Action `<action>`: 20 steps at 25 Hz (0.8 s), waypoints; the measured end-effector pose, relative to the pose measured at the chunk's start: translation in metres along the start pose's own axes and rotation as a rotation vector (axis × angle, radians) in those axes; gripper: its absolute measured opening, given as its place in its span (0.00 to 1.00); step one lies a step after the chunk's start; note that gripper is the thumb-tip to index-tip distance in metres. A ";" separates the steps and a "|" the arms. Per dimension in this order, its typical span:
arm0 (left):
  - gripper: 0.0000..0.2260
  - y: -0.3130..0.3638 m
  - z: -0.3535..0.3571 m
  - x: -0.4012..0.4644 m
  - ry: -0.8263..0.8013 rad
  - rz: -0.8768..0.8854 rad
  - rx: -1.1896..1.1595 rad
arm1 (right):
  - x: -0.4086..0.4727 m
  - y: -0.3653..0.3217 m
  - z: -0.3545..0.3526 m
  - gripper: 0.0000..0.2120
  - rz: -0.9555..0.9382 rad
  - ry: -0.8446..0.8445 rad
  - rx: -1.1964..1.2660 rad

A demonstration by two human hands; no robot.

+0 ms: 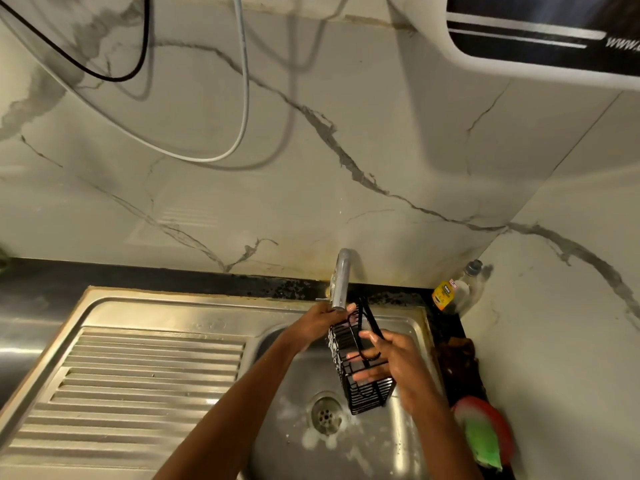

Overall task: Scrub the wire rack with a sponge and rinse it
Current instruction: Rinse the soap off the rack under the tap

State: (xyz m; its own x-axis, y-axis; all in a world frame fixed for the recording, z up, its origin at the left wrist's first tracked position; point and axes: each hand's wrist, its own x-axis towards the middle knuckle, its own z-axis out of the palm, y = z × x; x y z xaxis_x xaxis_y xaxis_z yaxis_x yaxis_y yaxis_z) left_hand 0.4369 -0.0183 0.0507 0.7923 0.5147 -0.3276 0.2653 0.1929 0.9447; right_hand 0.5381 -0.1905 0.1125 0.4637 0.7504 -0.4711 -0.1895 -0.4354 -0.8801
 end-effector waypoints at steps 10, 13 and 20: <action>0.23 -0.006 0.048 -0.025 0.171 -0.195 -0.689 | 0.014 0.009 0.049 0.10 -0.070 0.414 0.098; 0.35 0.000 0.049 -0.033 0.100 -0.145 -0.763 | 0.015 0.013 0.052 0.10 -0.057 0.392 0.089; 0.17 -0.001 0.037 0.007 0.200 -0.186 -0.637 | 0.016 0.002 0.041 0.11 0.047 0.411 0.231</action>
State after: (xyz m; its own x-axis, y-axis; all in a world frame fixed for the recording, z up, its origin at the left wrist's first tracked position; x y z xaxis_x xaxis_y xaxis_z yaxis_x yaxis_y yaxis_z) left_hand 0.4629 -0.0459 0.0484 0.6319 0.5579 -0.5380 -0.0357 0.7143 0.6989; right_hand 0.5097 -0.1590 0.1004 0.7451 0.4531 -0.4893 -0.3844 -0.3077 -0.8704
